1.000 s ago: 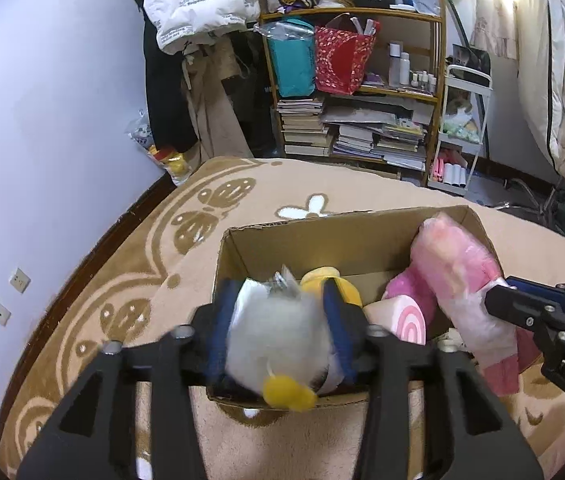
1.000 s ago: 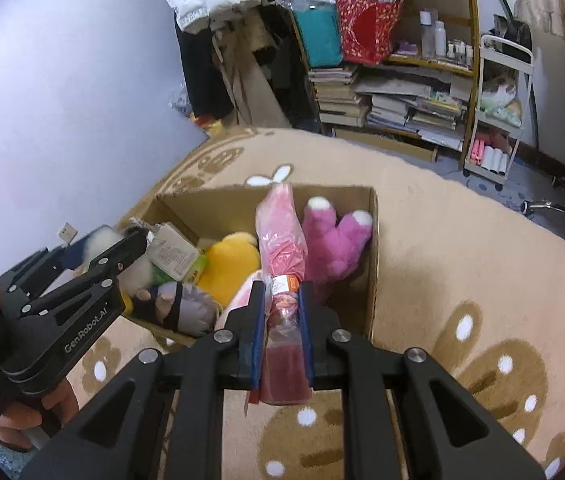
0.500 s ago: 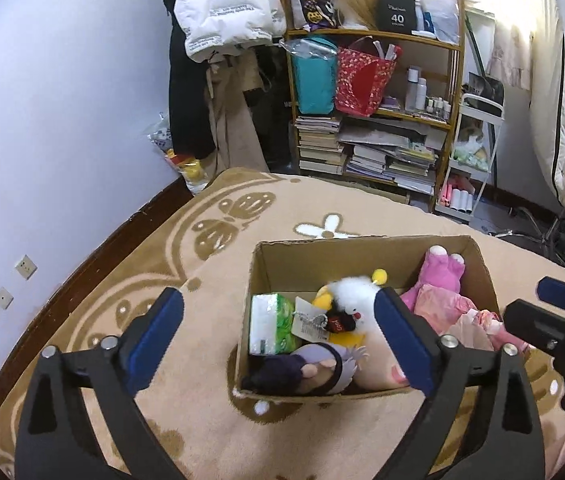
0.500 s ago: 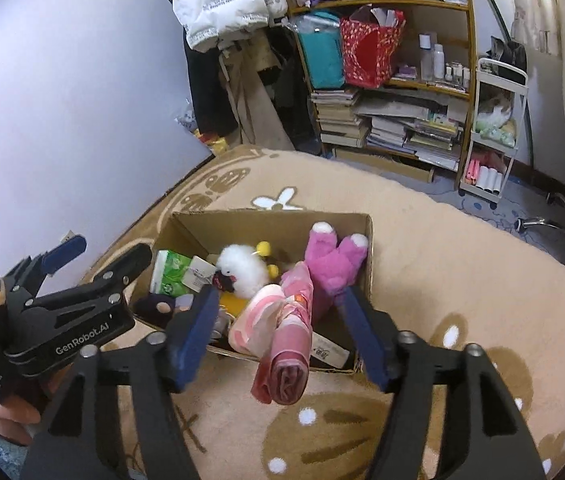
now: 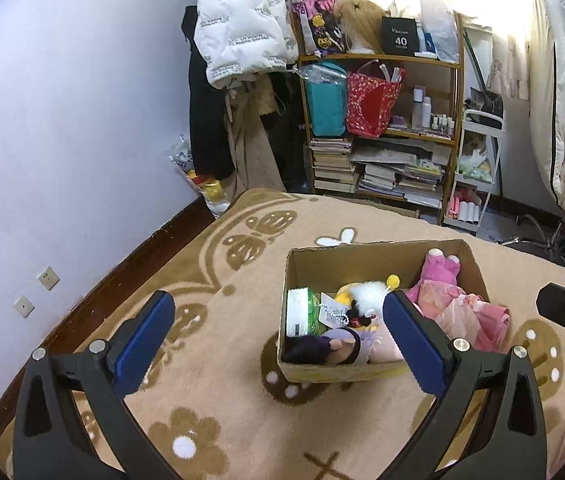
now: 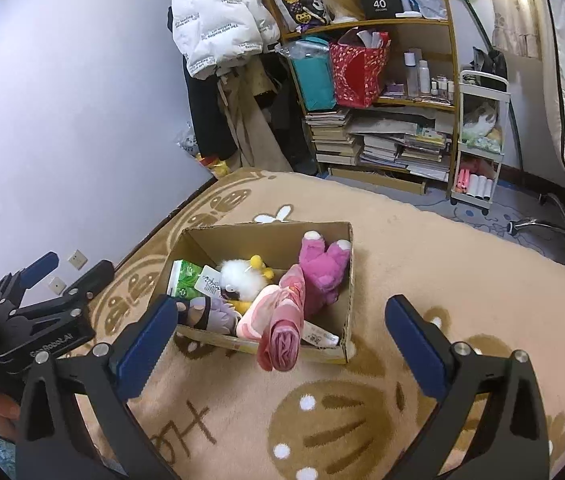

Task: Organize soft objects

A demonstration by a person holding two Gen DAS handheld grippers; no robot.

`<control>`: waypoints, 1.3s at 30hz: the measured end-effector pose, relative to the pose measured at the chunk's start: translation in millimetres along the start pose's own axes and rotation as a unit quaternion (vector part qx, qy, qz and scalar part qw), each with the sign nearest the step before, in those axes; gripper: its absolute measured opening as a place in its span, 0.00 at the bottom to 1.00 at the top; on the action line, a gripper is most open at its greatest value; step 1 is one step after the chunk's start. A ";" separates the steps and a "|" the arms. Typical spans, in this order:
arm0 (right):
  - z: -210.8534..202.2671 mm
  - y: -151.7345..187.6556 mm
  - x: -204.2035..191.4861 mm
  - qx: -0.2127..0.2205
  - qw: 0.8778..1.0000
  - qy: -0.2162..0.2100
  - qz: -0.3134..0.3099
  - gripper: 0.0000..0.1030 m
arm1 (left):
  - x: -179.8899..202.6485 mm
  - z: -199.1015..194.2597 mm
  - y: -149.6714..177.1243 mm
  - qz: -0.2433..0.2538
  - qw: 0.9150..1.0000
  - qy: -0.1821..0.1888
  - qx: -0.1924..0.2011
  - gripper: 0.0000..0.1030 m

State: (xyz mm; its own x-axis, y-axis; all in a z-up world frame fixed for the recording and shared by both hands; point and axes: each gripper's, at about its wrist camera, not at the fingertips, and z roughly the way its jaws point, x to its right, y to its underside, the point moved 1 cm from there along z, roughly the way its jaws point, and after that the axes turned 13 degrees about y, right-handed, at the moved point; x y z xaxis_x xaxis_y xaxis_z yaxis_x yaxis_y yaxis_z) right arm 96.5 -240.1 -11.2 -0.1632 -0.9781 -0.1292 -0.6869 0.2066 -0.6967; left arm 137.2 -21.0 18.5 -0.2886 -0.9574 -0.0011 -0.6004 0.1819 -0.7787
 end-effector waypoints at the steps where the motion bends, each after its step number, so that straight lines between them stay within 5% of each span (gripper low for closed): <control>1: -2.9 1.5 1.0 0.003 1.000 0.000 0.001 1.00 | -0.1 -5.4 1.0 -0.003 1.000 0.000 0.004 1.00; 23: -36.5 28.1 4.7 0.033 0.999 0.005 0.003 1.00 | -0.9 -57.4 37.7 -0.028 0.998 0.033 0.053 1.00; 39: -31.6 46.2 6.2 0.037 0.999 0.012 0.008 1.00 | -3.4 -45.2 55.3 -0.023 0.999 0.027 0.032 1.00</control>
State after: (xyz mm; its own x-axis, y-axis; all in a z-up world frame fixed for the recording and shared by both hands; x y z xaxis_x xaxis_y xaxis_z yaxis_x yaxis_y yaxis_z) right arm 41.4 -235.9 -21.9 -0.1914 -0.9736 -0.1243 -0.6299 0.2189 -0.7452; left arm 71.2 2.4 3.8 -0.3025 -0.9508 0.0676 -0.5654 0.1219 -0.8157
